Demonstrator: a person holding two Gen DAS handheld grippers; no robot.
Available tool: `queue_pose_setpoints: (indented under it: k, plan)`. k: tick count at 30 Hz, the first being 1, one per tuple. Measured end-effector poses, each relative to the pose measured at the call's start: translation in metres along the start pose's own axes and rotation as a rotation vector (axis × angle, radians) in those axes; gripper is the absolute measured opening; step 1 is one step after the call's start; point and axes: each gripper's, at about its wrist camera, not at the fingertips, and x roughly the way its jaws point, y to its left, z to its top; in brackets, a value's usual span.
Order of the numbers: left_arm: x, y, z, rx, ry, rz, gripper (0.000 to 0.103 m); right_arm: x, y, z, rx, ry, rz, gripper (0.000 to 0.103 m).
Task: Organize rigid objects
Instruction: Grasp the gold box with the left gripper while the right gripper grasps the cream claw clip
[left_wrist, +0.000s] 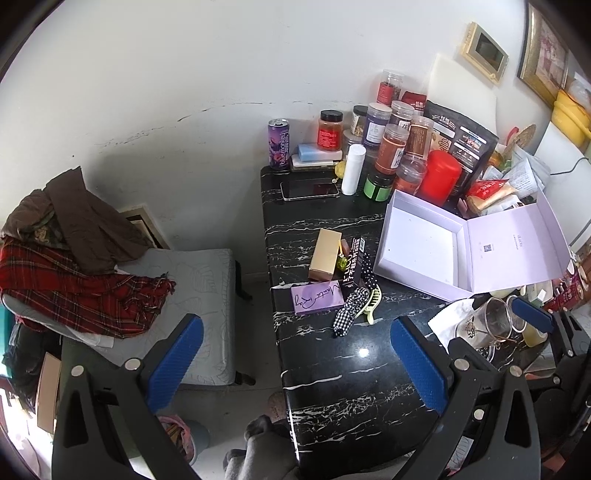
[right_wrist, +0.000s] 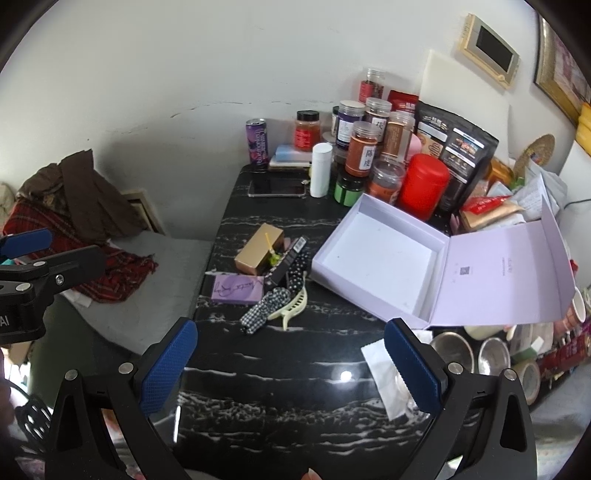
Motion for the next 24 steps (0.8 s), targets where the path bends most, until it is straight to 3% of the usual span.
queue_pose_setpoints:
  k: [11, 24]
  plan:
    - [0.031, 0.001, 0.000, 0.004, 0.025, -0.052, 0.103, 0.011, -0.012, -0.018, 0.028, 0.037, 0.005, 0.103]
    - [0.124, 0.007, 0.023, 0.083, 0.135, -0.102, 0.103, 0.066, -0.018, -0.015, 0.129, 0.086, -0.021, 0.103]
